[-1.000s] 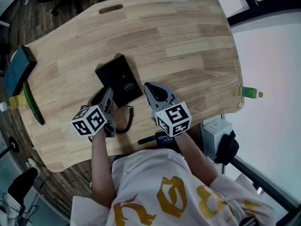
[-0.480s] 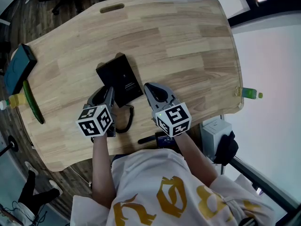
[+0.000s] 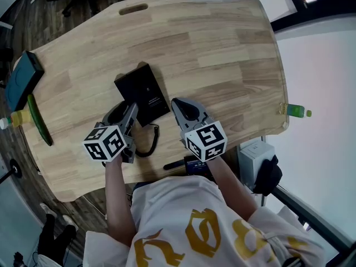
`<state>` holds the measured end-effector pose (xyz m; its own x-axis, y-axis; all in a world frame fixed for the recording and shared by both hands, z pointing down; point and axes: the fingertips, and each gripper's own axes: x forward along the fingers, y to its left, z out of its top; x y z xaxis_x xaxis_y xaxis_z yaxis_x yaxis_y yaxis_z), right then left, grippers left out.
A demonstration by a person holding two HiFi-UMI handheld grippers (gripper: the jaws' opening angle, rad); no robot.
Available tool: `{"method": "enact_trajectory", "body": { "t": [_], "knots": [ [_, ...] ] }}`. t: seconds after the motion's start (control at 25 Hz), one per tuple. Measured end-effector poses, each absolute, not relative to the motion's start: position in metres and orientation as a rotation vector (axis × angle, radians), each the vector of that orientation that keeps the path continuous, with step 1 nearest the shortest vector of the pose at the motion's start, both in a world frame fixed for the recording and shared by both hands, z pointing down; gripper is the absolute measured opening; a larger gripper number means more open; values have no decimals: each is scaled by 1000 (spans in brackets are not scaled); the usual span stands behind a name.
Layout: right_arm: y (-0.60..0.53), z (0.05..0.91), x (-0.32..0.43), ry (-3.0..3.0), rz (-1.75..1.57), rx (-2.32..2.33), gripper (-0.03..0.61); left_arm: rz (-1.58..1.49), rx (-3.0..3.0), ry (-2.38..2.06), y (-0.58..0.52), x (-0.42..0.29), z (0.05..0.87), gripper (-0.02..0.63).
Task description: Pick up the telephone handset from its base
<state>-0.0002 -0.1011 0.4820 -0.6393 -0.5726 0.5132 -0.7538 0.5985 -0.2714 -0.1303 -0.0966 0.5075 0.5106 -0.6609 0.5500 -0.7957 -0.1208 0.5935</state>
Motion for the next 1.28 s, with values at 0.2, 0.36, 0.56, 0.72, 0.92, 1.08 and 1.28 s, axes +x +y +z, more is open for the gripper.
{"method": "enact_trajectory", "body": {
  "t": [0.2,0.36,0.56,0.72,0.92,1.08,1.28],
  "knots": [
    [-102,482,-1,-2455,670,1069,5,210,1840,-1221,-94,-138,508,78],
    [-103,483,0,-2451,674,1071,5,178,1818,-1208,-98,-140,514,68],
    [-101,485,0,-2443,680,1065,5,160,1815,-1198,-102,-138,517,129],
    [-102,487,-1,-2441,684,1057,5,161,1796,-1235,-103,-137,518,143],
    [-100,486,-4,-2448,683,1043,5,214,1775,-1295,-105,-139,521,115],
    [-99,488,-4,-2444,683,1041,5,228,1779,-1315,-105,-138,521,111],
    [-94,489,-5,-2443,687,1033,5,192,1756,-1261,-104,-134,524,218]
  ]
}}
